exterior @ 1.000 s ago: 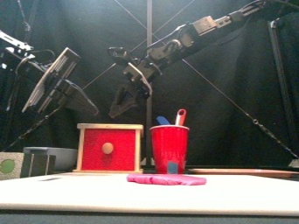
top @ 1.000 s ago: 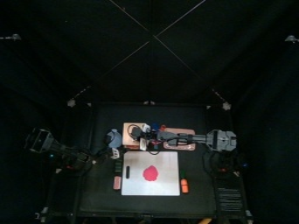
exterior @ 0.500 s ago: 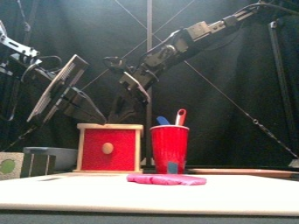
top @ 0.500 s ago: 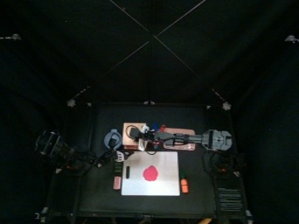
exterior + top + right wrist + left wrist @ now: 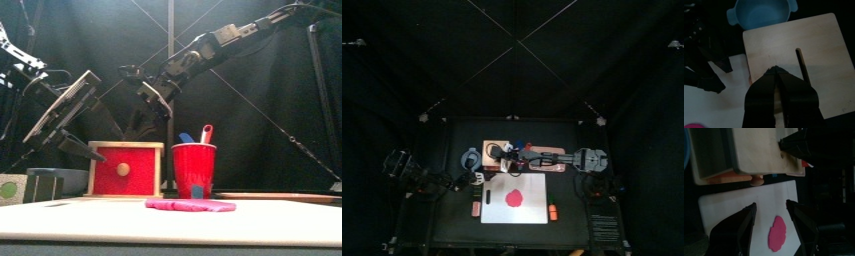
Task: Get the cutter from the drawer then cut the dough then place the extra dough in the bowl
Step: Open the drawer
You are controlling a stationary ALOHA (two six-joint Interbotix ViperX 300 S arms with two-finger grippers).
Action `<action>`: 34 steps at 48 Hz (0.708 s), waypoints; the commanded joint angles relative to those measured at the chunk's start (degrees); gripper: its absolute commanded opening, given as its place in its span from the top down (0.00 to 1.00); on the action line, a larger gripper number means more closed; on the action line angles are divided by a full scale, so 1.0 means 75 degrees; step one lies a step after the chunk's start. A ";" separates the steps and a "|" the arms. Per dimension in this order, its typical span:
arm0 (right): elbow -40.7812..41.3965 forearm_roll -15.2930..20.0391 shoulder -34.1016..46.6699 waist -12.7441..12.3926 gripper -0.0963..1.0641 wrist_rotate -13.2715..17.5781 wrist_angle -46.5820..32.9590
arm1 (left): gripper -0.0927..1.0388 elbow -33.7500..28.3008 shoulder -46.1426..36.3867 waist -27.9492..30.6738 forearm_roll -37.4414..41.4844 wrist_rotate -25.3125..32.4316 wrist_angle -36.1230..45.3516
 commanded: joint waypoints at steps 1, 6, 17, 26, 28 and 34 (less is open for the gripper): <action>0.0035 0.0012 -0.0047 0.0023 0.89 0.0035 0.0152 | 0.17 -0.0387 0.0375 0.0187 0.0012 0.0000 -0.0023; 0.0035 0.0012 -0.0035 0.0012 0.89 0.0035 0.0152 | 0.17 -0.0469 0.0668 0.0445 0.0000 -0.0012 -0.0023; 0.0059 0.0012 -0.0023 0.0023 0.89 0.0047 0.0152 | 0.17 -0.0457 0.0867 0.0926 0.0023 0.0035 -0.0141; 0.0059 0.0012 -0.0012 0.0012 0.89 0.0082 0.0152 | 0.17 -0.0445 0.0914 0.1125 0.0035 0.0070 -0.0293; 0.0059 0.0012 -0.0012 0.0023 0.89 0.0094 0.0152 | 0.18 -0.0469 0.0937 0.1160 0.0059 0.0082 -0.0293; 0.0059 0.0012 0.0000 0.0023 0.89 0.0129 0.0152 | 0.26 -0.0574 0.1055 0.1172 0.0270 0.0070 -0.0270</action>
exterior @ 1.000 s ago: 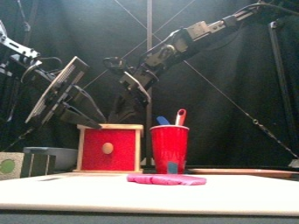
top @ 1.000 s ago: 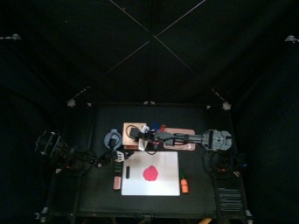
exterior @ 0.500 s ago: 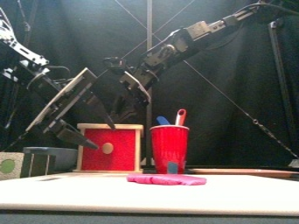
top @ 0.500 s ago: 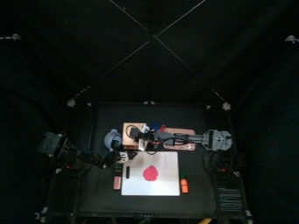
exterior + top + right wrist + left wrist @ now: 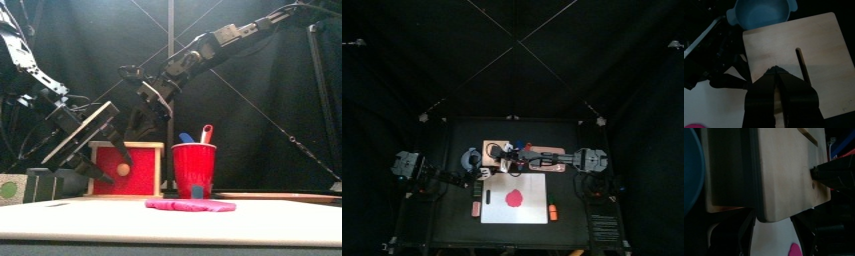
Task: Get the cutter from the drawer then cut the dough then place the extra dough in the bowl
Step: Open the drawer
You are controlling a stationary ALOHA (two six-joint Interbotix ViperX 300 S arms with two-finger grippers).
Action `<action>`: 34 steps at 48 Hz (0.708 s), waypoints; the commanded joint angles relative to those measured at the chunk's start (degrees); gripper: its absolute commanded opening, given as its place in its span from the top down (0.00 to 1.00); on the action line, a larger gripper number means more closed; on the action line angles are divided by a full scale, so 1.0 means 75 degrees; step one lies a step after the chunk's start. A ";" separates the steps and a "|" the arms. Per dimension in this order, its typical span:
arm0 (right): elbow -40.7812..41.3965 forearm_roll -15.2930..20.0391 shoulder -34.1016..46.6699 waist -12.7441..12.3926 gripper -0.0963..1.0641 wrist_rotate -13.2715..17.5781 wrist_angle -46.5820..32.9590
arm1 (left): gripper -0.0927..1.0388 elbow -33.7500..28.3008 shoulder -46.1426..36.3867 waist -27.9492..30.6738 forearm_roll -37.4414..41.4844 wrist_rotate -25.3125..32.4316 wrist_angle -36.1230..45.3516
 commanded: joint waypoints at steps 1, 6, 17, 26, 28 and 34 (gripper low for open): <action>0.0070 0.0012 -0.0012 0.0012 0.89 0.0035 0.0152 | 0.27 -0.0199 0.0035 0.0105 0.0129 0.0000 -0.0059; 0.0059 0.0012 0.0000 0.0000 0.89 0.0047 0.0176 | 0.36 -0.0188 0.0070 0.0117 0.0141 0.0000 -0.0059; 0.0059 0.0012 0.0012 0.0012 0.89 0.0047 0.0199 | 0.50 -0.0059 0.0047 0.0082 0.0117 -0.0012 0.0059; 0.0082 0.0012 0.0012 0.0000 0.89 0.0047 0.0199 | 0.51 0.0082 -0.0035 -0.0223 0.0117 -0.0012 0.0164; 0.0070 0.0012 0.0012 0.0012 0.89 0.0047 0.0199 | 0.51 0.0082 -0.0035 -0.0316 0.0105 -0.0023 0.0258; 0.0070 0.0012 0.0023 -0.0012 0.89 0.0047 0.0199 | 0.51 0.0047 -0.0035 -0.0551 0.0070 -0.0023 0.0398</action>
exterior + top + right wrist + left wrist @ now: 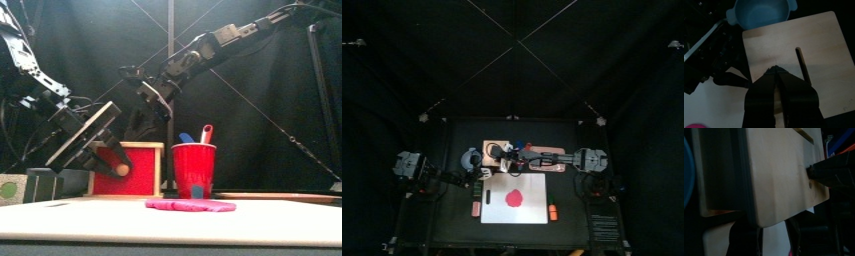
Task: Get the cutter from the drawer then cut the dough then place the extra dough in the bowl
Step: Open the drawer
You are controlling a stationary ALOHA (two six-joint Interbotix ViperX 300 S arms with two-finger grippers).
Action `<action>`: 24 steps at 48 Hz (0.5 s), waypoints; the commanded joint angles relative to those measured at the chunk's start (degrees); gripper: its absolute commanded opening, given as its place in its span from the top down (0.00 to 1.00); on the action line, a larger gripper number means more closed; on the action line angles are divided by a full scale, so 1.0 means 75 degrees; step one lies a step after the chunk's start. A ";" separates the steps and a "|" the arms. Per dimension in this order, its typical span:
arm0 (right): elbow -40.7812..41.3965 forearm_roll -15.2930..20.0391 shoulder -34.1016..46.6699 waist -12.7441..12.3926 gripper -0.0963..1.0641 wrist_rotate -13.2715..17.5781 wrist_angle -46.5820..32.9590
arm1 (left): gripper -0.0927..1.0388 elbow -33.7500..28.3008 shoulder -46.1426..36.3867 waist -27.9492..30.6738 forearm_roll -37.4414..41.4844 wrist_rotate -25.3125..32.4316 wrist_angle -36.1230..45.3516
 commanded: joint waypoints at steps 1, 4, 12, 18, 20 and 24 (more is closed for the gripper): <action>0.0070 0.0012 0.0023 -0.0012 0.89 0.0012 0.0164 | 0.51 0.0035 -0.0059 -0.0293 -0.0070 0.0023 0.0141; 0.0070 0.0012 0.0023 -0.0023 0.89 0.0012 0.0164 | 0.51 0.0023 -0.0059 -0.0434 -0.0094 0.0012 0.0164; 0.0070 0.0012 0.0023 -0.0035 0.89 0.0012 0.0164 | 0.51 -0.0035 -0.0059 -0.0691 -0.0281 0.0012 0.0211; 0.0059 0.0012 0.0059 -0.0047 0.89 0.0012 0.0164 | 0.51 -0.0082 -0.0070 -0.0773 -0.0281 0.0012 0.0281; 0.0047 0.0012 0.0070 -0.0059 0.89 0.0012 0.0164 | 0.51 -0.0082 -0.0082 -0.0785 -0.0281 0.0012 0.0363; 0.0059 0.0012 0.0094 -0.0059 0.89 0.0012 0.0164 | 0.51 -0.0094 -0.0117 -0.0855 -0.0281 0.0012 0.0445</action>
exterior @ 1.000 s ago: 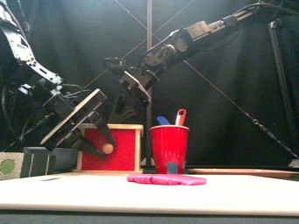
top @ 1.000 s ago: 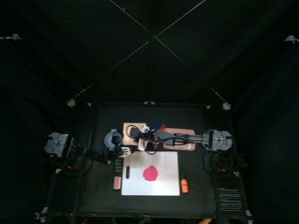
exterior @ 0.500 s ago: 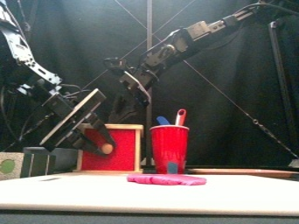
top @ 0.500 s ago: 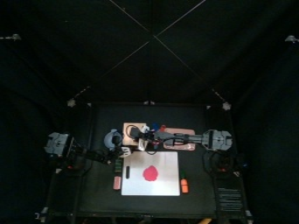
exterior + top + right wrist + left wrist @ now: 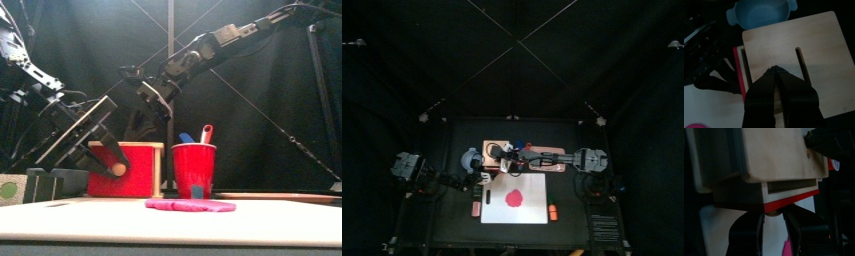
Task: Get the cutter from the drawer then cut the dough then place the extra dough in the bowl
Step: Open the drawer
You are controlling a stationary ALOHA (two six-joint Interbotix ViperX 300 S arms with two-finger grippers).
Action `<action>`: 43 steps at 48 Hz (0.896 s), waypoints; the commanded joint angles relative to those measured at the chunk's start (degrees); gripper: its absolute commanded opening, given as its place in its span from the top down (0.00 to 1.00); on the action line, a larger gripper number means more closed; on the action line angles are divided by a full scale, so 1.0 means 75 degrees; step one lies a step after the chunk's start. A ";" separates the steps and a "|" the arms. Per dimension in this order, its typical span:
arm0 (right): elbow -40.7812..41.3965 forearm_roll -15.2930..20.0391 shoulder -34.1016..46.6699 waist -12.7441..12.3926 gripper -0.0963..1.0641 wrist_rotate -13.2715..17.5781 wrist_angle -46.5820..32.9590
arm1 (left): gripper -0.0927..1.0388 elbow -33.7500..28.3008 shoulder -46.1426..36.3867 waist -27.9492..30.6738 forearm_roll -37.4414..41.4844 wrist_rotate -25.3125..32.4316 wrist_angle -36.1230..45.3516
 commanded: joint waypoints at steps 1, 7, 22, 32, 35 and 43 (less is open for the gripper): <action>0.0082 0.0012 0.0094 -0.0012 0.89 0.0012 0.0164 | 0.51 -0.0059 -0.0070 -0.0234 -0.0012 0.0012 0.0188; 0.0105 0.0012 0.0117 0.0000 0.89 0.0023 0.0258 | 0.51 -0.0059 -0.0141 -0.0457 -0.0105 0.0012 0.0188; 0.0105 0.0047 0.0223 0.0035 0.89 0.0023 0.0410 | 0.51 -0.0246 -0.0164 -0.0855 -0.0363 0.0012 0.0234; 0.0105 0.0047 0.0223 0.0047 0.89 0.0023 0.0445 | 0.51 -0.0270 -0.0117 -0.0938 -0.0387 0.0012 0.0234; 0.0105 0.0047 0.0223 0.0047 0.89 0.0023 0.0445 | 0.51 -0.0223 -0.0117 -0.0938 -0.0387 0.0012 0.0234; 0.0105 0.0047 0.0223 0.0059 0.89 0.0023 0.0445 | 0.51 0.0047 -0.0305 -0.0996 -0.0504 0.0012 0.0234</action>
